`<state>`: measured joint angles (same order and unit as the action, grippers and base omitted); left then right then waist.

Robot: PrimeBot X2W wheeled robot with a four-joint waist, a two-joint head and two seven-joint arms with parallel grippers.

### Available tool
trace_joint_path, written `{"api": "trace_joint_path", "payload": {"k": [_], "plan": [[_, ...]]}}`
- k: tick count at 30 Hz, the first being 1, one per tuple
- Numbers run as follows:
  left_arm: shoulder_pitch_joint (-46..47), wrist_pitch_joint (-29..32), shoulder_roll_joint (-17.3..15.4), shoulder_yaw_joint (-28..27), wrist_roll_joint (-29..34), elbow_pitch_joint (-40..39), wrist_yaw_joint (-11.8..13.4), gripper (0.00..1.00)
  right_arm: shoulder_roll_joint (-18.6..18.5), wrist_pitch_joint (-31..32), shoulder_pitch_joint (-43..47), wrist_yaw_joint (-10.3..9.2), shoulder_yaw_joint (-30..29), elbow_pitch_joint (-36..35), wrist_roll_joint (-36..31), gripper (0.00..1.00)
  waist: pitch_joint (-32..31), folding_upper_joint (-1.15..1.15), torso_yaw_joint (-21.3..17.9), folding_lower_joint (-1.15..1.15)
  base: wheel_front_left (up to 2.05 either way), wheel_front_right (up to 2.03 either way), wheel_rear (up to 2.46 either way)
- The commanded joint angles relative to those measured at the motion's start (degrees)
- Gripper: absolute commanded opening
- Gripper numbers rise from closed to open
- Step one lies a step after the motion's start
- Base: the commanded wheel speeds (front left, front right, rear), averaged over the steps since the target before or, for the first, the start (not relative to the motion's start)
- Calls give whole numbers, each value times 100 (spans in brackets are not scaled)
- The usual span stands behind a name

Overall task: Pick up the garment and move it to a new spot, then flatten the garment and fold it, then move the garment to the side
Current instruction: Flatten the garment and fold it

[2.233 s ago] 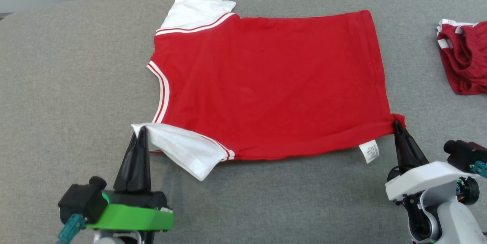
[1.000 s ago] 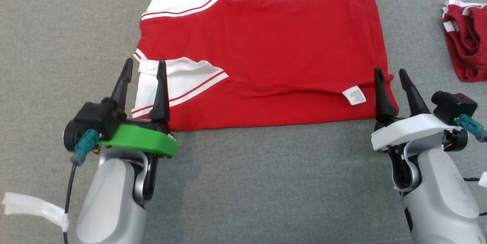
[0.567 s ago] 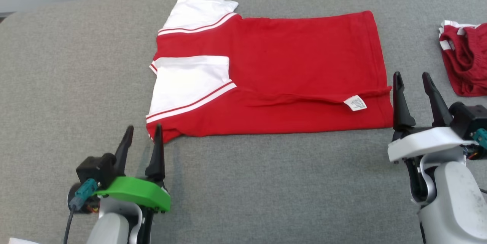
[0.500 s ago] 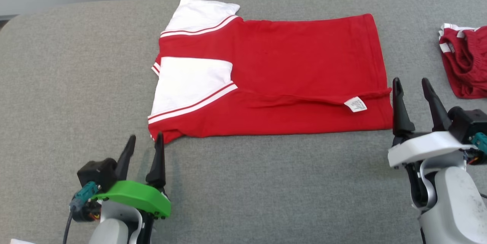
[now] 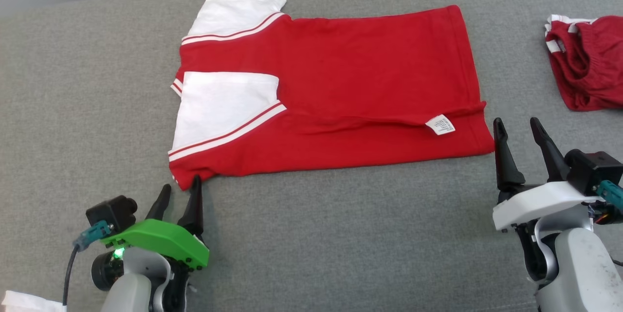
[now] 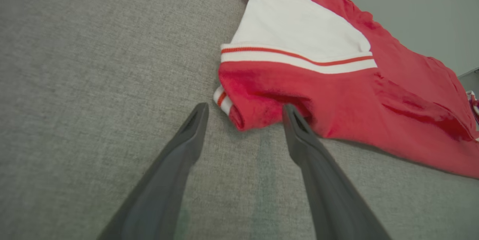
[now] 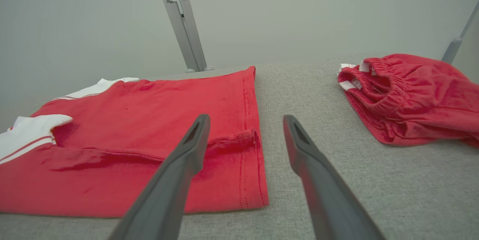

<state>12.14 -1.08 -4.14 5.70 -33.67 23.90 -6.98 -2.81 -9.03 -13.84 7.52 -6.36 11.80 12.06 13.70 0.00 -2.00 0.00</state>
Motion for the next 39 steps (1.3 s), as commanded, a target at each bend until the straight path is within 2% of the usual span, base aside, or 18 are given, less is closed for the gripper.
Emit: {"api": "trace_joint_path", "payload": {"k": [1,3,4,5,6,10,11,15,23,24,25,27,28,33,39], "plan": [[126,21,14,-37,-79,59,25,100,-19,34,26,-8,11,-4,19,100,151,0,-139,0,0,0,0],[218,57,20,-53,-169,146,15,100,-19,72,7,-8,14,27,24,100,207,0,-176,0,0,0,0],[255,80,23,-48,-207,175,9,97,-20,90,2,-8,13,48,25,100,225,0,-186,0,0,0,0],[296,79,27,-48,-270,198,1,76,-19,106,-4,-8,19,85,30,100,245,0,-195,0,0,0,0],[320,67,34,-54,-325,213,-5,49,-19,131,-17,-8,18,126,47,100,258,0,-198,0,0,0,0],[422,-72,41,-55,-407,234,-20,5,-19,187,-133,-8,-5,382,97,100,305,0,-184,0,0,0,0],[452,-137,35,-65,-424,220,-24,0,-20,196,-180,-8,-23,480,106,100,315,0,-169,0,0,0,0],[575,-460,-2,-41,-359,106,-39,0,-19,272,-432,-8,-59,927,24,100,355,0,-78,0,0,0,0],[678,-696,-23,209,-350,-90,-49,0,-19,487,-867,-8,64,1902,96,100,359,0,119,0,0,0,0],[670,-724,-28,241,-360,-130,-51,0,-19,500,-904,-8,75,2002,180,63,352,0,134,0,0,0,0],[661,-747,-35,259,-377,-162,-52,0,-19,518,-928,-7,97,2070,214,36,346,0,143,0,0,0,0],[631,-793,-74,302,-377,-250,-54,0,-14,527,-997,-7,134,2208,313,8,322,0,153,0,0,0,0],[609,-811,-98,311,-394,-278,-56,0,-13,521,-1041,-6,139,2260,348,0,307,0,154,0,0,0,0],[510,-861,-233,369,-405,-482,-53,0,-23,417,-1261,-6,79,2272,457,0,200,0,129,0,0,0,0],[265,-725,-446,465,-326,-885,-34,0,-22,527,-1242,-6,-9,1763,516,0,-12,0,76,0,0,0,0]]}}
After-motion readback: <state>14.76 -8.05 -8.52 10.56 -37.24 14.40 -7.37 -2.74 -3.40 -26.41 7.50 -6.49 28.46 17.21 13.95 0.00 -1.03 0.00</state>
